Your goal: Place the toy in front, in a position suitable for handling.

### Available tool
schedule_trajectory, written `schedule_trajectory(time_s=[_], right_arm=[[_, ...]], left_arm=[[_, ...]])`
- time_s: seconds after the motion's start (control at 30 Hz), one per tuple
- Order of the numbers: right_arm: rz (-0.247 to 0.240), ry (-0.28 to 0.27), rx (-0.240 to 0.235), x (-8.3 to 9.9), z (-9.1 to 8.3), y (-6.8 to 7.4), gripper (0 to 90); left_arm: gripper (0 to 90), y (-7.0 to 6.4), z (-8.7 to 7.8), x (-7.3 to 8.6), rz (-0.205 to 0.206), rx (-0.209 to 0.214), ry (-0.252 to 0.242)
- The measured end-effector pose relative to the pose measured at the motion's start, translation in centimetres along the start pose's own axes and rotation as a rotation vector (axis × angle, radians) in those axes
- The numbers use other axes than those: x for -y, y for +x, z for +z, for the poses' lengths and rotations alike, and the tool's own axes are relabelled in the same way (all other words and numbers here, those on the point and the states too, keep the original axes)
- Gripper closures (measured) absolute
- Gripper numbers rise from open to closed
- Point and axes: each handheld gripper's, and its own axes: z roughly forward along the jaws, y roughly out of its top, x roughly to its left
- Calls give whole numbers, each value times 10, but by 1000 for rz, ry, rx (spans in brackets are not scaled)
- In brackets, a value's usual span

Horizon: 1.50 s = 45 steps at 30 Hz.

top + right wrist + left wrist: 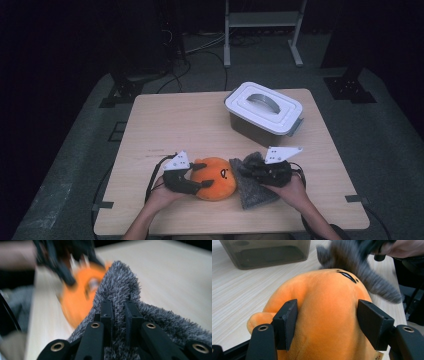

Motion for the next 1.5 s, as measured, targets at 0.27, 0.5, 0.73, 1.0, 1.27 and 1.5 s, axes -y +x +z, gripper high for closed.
schedule_trajectory(time_s=[0.27, 0.5, 0.73, 1.0, 1.27, 1.5], right_arm=[[-60, 48, -48, -1, 28, 14, 780], [17, 88, -6, 14, 18, -2, 780], [28, 160, 42, 25, 16, -14, 778], [-15, -7, -14, -2, 11, 6, 777], [52, 66, -2, 12, 18, -6, 775], [58, 54, 14, 13, 10, -7, 773]], left_arm=[[332, -2, 1, -1, 18, 3, 6], [324, 0, -6, -3, 54, 38, -2], [407, 7, -13, 0, 8, 45, 2], [447, 1, -3, 0, 24, 81, -4], [438, 2, -5, 0, 39, 96, -1], [438, 4, -7, 2, 41, 91, 8]])
